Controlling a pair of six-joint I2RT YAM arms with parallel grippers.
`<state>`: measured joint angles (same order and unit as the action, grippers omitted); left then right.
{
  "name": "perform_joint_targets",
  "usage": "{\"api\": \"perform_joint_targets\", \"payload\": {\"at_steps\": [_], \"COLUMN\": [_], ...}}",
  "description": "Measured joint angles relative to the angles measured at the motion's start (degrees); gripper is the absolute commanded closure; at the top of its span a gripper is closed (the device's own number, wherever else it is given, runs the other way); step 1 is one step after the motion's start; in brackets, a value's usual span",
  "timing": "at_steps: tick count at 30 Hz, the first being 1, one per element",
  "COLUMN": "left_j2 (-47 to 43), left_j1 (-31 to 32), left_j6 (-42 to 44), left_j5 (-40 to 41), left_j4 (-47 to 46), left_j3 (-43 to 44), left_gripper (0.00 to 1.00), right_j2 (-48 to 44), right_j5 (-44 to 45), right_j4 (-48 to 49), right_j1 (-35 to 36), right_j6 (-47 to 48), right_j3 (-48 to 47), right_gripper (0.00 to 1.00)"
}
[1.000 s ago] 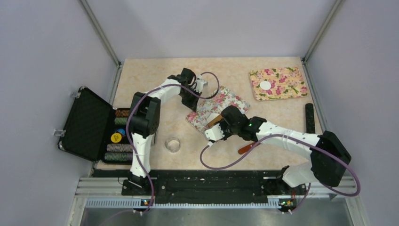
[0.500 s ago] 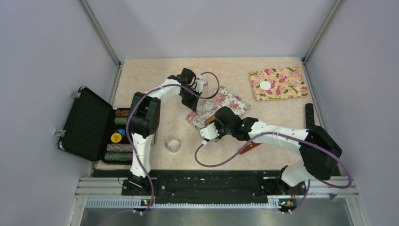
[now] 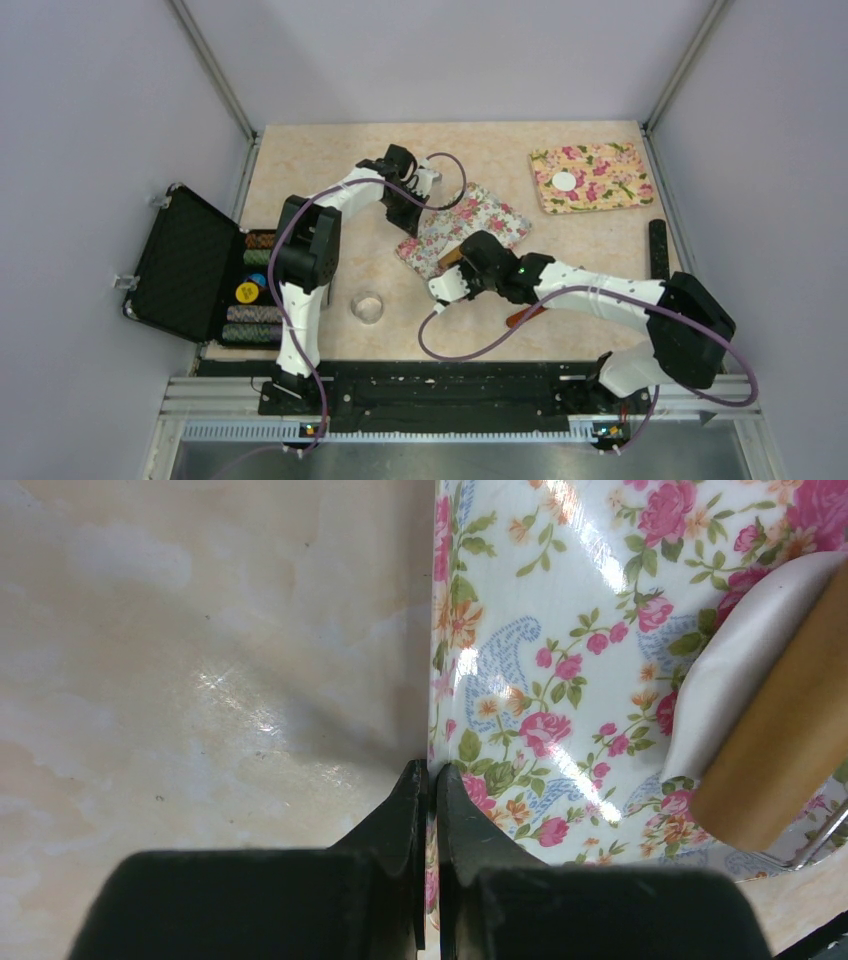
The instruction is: Roll out the dumpling wrappers from the dough
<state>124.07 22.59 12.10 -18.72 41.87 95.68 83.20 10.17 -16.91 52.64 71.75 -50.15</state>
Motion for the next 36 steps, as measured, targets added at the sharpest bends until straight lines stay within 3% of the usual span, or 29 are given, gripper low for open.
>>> {"api": "perform_joint_targets", "payload": {"at_steps": [12,29,36], "left_j2": [0.0,0.0,0.0], "left_j1": [0.0,0.0,0.0], "left_j6": [0.0,0.0,0.0], "left_j5": [0.0,0.0,0.0], "left_j4": [0.0,0.0,0.0], "left_j3": [0.0,0.0,0.0], "left_gripper": [1.00,1.00,1.00], "right_j2": [-6.7,1.4,-0.7], "right_j5": [1.4,4.7,4.0], "right_j4": [-2.3,4.5,2.4], "right_j1": [2.3,2.8,2.9], "right_j6": [-0.1,-1.5,-1.7], "right_j3": [5.5,1.7,2.6], "right_gripper": [1.00,1.00,1.00]}}
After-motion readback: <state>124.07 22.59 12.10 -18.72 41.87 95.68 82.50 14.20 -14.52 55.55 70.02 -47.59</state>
